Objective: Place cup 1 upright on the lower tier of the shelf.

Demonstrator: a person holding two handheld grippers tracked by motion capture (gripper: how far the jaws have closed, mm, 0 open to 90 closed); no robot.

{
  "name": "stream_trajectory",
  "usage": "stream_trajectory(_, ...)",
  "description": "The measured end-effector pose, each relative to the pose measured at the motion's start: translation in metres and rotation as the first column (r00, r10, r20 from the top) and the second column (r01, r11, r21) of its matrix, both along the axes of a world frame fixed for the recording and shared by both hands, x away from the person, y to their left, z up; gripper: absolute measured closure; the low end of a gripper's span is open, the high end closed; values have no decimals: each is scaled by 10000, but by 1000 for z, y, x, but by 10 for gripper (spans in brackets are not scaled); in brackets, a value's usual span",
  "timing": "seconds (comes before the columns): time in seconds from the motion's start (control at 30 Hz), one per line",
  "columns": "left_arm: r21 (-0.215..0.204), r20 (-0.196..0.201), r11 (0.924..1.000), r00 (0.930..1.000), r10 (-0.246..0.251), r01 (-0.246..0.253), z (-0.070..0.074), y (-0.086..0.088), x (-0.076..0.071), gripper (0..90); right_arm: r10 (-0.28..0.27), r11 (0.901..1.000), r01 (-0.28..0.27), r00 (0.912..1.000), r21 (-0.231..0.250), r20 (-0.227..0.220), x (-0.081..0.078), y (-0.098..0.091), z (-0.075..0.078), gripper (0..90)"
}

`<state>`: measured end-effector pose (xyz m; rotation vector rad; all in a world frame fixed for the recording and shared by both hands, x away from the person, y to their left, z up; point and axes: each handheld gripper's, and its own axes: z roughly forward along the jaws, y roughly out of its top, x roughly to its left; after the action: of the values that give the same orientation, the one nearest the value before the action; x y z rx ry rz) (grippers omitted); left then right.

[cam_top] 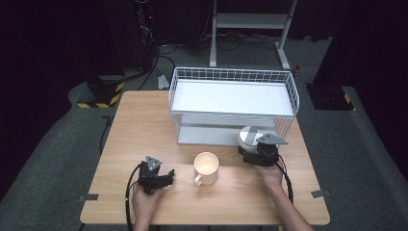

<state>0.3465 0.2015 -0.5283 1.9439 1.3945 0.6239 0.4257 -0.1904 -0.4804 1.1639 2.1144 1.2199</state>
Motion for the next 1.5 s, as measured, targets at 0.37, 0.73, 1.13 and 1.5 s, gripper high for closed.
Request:
stream_trajectory(0.37, 4, -2, 10000, 10000, -5, 5, 0, 0, 0, 218, -257, 9996, 256, 9996, -69, -94, 11, -3, -1, 185)
stream_trajectory(0.73, 2, 2, 10000, 10000, -2, 2, 0, 0, 0, 218, -565, 9983, 563, 9983, -120, -141, 21, -3, -3, 185)
stream_trajectory(1.13, 5, -1, 10000, 10000, -3, 3, 0, 0, 0, 218, -712, 9974, 712, 9975, -90, -20, 25, -4, -6, 186)
stream_trajectory(1.5, 8, -4, 10000, 10000, -4, 4, 0, 0, 0, 218, -799, 9963, 796, 9968, -323, -68, 34, -3, -4, 185)
